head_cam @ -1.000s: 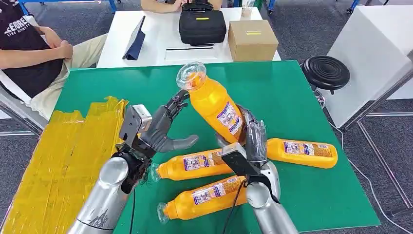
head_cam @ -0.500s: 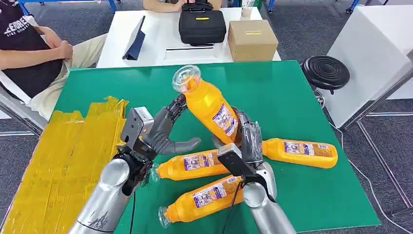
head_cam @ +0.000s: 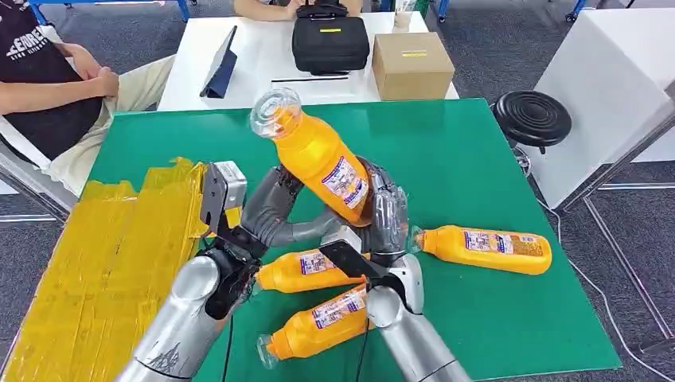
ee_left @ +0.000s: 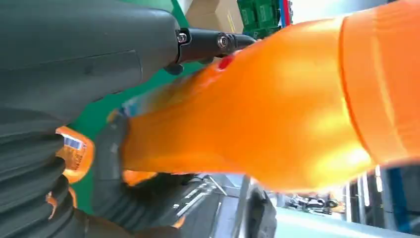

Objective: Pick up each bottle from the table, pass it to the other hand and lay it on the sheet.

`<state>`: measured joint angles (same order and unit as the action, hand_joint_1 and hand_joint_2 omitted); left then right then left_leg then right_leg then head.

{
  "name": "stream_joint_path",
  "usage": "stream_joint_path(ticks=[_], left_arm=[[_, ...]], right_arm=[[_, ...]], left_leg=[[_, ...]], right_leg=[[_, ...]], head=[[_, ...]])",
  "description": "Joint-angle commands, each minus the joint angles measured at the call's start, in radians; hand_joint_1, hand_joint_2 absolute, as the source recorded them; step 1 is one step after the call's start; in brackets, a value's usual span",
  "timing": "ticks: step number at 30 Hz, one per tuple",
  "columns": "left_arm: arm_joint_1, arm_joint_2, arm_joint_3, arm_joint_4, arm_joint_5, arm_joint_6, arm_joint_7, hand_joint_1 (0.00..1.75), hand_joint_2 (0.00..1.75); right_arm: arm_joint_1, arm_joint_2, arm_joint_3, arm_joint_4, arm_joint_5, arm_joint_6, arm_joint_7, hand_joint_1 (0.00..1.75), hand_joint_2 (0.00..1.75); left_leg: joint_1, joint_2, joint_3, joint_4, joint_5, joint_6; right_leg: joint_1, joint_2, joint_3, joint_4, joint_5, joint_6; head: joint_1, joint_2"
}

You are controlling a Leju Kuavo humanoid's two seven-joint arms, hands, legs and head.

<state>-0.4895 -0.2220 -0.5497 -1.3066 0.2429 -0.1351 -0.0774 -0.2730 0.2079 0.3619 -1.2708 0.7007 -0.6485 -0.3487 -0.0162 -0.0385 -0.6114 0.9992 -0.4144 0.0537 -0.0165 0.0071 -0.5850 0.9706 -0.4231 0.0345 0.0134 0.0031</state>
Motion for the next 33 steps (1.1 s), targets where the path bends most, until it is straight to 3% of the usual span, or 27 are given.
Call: stream_joint_path(ticks=[1,18,25,33], left_arm=[[-0.049,0.008,-0.067,0.071,0.061,0.007,0.012,0.00,1.75],[-0.095,-0.012,-0.080,0.107,0.122,0.021,0.023,0.00,1.75],[-0.114,-0.014,-0.076,0.148,0.149,0.043,0.027,0.00,1.75],[-0.114,-0.012,-0.066,0.162,0.163,0.056,0.019,0.00,1.75]], right_arm=[[-0.077,0.032,0.140,0.193,0.035,-0.033,0.007,1.75,1.75],[-0.115,0.044,0.204,0.279,0.056,-0.022,0.029,1.75,1.75],[-0.139,0.054,0.270,0.375,0.051,0.018,0.027,1.75,1.75],[-0.116,0.031,0.301,0.343,0.034,0.082,0.037,1.75,1.75]], left_leg=[[0.001,0.004,0.003,0.000,-0.001,-0.003],[0.002,0.003,0.004,0.001,-0.002,-0.004],[0.002,0.002,0.003,0.001,-0.001,-0.003],[0.003,0.003,0.005,0.002,-0.003,-0.005]], right_leg=[[0.001,0.001,0.003,-0.001,-0.001,-0.001],[0.002,0.000,0.005,-0.001,-0.002,-0.002],[0.002,0.000,0.004,-0.001,-0.001,-0.002],[0.003,-0.002,0.007,-0.001,-0.003,-0.002]], head=[[0.000,0.000],[0.000,0.000],[0.000,0.000],[0.000,0.000]])
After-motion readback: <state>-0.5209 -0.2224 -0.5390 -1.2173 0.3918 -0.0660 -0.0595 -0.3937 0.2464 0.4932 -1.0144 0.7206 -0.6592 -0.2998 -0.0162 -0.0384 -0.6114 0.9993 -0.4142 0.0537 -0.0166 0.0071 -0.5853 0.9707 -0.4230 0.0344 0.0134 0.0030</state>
